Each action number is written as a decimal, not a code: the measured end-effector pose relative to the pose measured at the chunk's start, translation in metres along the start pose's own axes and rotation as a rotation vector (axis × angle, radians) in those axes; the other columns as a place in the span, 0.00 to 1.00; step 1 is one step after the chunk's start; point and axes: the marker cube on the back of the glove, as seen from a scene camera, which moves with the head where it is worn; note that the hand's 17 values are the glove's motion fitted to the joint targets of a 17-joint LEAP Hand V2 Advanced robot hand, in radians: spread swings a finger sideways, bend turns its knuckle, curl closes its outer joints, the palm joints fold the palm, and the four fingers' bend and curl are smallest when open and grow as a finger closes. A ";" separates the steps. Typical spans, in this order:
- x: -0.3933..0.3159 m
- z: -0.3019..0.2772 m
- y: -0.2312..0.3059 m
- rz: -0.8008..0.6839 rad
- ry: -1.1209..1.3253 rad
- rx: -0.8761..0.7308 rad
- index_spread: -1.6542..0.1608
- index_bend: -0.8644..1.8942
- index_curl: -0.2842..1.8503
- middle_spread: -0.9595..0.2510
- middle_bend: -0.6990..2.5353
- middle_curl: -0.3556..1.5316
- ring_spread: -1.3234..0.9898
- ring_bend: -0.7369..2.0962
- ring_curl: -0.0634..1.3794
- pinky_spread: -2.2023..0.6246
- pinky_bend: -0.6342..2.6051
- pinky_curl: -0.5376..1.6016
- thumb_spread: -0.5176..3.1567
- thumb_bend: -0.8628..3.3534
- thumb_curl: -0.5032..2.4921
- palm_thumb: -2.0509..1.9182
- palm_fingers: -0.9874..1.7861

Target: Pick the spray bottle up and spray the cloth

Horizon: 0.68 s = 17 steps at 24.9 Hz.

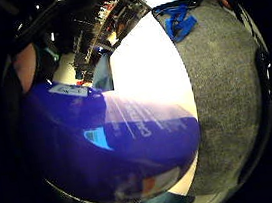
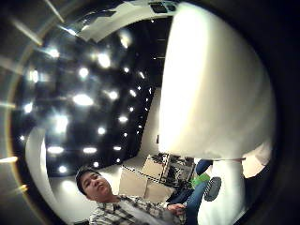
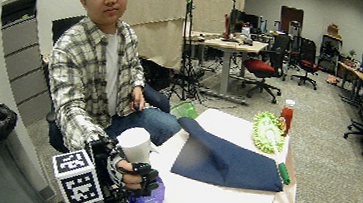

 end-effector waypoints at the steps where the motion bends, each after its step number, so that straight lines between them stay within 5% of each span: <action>1: 0.000 0.001 -0.003 -0.014 0.000 0.011 0.76 0.36 0.28 0.70 0.33 0.40 0.52 0.42 0.26 0.82 0.28 0.38 0.34 0.23 0.36 0.79 0.70; 17: 0.003 0.006 -0.025 -0.111 0.048 0.178 0.75 0.39 0.34 0.64 0.36 0.45 0.48 0.44 0.33 0.75 0.29 0.42 0.23 0.20 0.39 0.80 0.81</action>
